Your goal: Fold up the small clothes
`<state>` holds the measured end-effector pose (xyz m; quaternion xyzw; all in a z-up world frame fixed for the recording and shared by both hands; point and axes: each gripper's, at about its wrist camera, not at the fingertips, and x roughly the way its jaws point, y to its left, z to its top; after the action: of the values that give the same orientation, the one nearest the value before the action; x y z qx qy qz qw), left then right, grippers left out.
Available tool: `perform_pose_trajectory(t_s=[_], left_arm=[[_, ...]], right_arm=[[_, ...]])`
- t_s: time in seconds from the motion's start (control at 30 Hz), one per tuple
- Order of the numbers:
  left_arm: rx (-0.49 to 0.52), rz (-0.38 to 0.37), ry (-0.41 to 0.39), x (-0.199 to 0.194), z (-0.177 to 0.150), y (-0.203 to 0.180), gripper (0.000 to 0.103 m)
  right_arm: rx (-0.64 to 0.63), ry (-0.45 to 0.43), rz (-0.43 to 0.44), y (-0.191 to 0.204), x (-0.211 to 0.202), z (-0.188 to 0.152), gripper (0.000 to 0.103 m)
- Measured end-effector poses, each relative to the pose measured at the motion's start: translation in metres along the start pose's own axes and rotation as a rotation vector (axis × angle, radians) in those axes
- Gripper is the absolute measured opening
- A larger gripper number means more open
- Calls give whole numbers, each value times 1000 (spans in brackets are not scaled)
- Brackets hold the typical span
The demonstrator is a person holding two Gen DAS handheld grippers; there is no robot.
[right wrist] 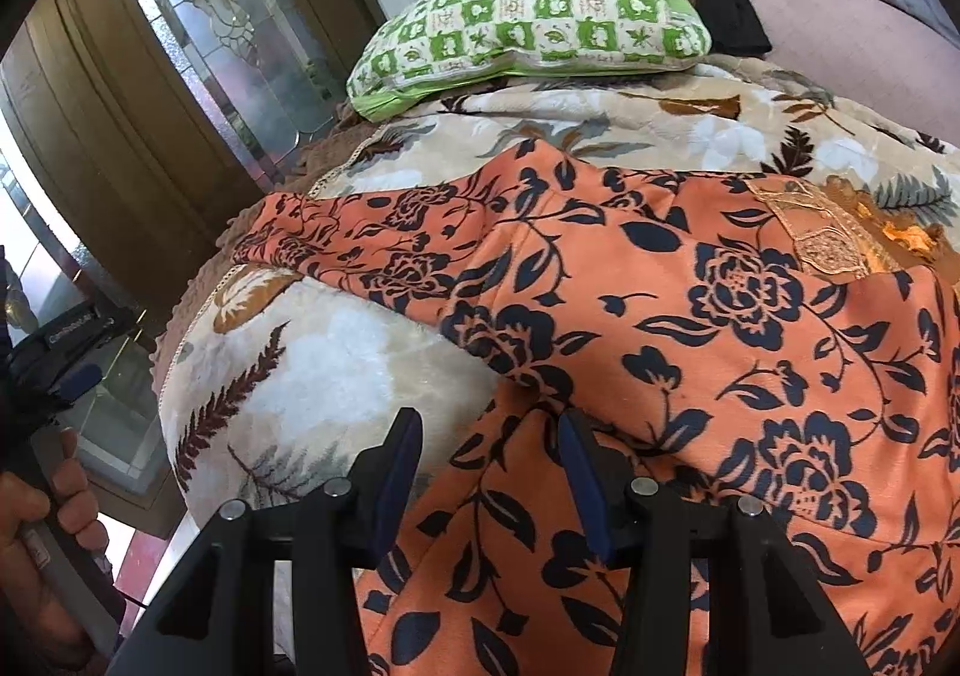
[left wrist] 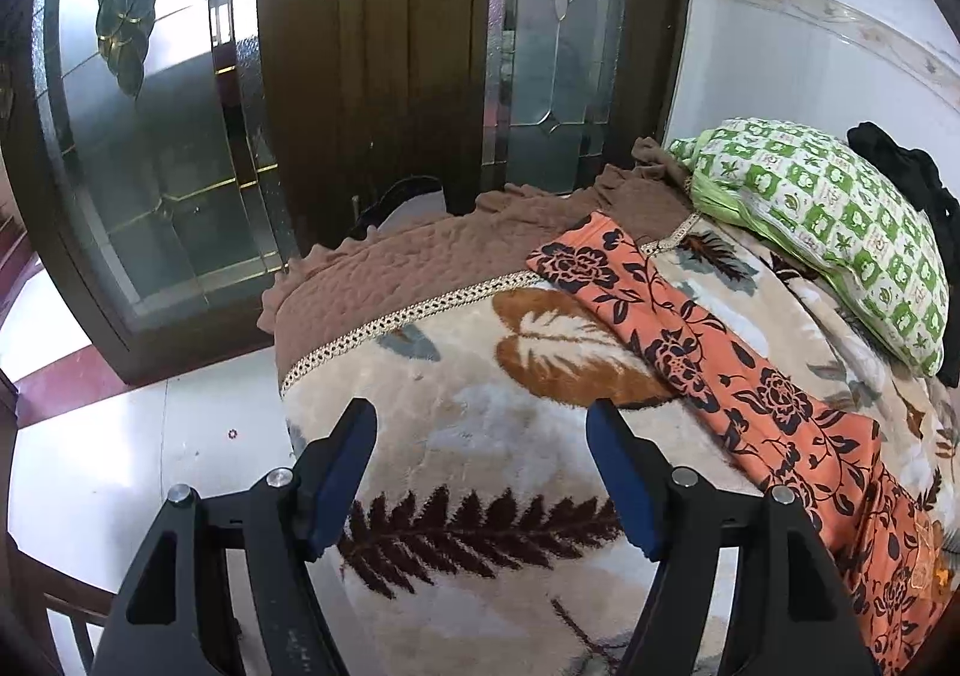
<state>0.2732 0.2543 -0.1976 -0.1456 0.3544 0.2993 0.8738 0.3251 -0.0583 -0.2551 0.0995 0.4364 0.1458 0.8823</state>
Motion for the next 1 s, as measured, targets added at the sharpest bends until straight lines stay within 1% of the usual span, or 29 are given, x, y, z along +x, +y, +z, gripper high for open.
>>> perform_pose_trajectory(t_s=[0.27,0.5,0.8,1.0], left_arm=[[-7,1,-2,1,0,2,73],[-11,-6,-7,0,0,2,73],[-15,-8,-31,-6,1,2,73],[-35,-1,-49,-9,3,6,73]], right_arm=[[-12,5,23,10,6,1,51],[-11,5,24,12,7,2,51],[-10,1,30,14,7,2,51],[-7,0,34,14,6,2,51]])
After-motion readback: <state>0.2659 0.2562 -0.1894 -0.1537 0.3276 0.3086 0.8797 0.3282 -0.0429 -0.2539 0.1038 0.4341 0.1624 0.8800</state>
